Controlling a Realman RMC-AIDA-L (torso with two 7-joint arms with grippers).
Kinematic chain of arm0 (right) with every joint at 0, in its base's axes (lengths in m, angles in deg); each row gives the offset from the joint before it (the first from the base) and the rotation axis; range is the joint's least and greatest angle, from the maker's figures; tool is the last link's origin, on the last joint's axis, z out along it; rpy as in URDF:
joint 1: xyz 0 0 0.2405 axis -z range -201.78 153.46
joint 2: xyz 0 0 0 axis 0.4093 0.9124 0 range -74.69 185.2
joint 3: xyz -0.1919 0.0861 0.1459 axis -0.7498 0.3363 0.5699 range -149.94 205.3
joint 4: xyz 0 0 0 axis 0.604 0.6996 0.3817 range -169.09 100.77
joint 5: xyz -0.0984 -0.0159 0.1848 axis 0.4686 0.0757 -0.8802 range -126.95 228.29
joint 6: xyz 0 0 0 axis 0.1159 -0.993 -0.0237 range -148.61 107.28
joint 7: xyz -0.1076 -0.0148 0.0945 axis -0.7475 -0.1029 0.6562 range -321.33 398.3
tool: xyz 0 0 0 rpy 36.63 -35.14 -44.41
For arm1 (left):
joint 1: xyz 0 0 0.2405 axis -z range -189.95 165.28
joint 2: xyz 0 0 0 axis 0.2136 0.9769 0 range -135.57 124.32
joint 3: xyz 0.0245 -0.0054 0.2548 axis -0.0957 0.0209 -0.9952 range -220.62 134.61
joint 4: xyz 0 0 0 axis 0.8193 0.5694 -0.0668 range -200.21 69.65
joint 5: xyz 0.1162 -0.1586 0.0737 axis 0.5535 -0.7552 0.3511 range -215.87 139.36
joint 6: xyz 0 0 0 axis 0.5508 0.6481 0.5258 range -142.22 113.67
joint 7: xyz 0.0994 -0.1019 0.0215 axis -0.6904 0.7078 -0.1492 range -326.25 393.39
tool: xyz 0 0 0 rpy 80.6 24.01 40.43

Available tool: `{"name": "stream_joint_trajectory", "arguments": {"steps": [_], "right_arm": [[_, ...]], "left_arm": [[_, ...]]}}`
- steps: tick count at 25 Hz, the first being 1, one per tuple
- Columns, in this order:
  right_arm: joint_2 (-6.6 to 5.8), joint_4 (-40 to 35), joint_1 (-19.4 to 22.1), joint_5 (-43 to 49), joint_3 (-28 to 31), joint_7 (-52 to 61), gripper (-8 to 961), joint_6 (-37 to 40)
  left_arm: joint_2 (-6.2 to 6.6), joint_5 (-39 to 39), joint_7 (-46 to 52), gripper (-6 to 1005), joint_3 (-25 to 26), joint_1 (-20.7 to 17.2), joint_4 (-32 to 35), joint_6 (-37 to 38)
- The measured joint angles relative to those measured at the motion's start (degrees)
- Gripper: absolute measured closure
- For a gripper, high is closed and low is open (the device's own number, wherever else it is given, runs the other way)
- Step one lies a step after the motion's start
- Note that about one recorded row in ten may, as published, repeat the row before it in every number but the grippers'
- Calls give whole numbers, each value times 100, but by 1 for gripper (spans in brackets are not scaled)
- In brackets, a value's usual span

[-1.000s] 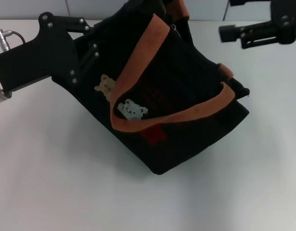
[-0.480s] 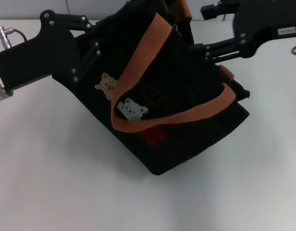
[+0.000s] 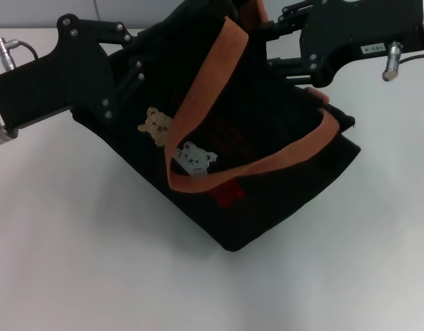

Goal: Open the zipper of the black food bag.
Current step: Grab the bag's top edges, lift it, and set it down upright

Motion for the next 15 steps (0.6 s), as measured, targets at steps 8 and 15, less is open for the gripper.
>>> {"name": "stream_joint_trajectory", "arguments": {"steps": [8, 15], "right_arm": [[-6, 75, -129, 19, -31, 66, 471, -31], [-13, 185, -161, 72, -13, 150, 732, -14]], "left_arm": [[5, 0, -47, 899, 0, 3, 3, 58], [6, 0, -51, 899, -1, 12, 3, 87]]}}
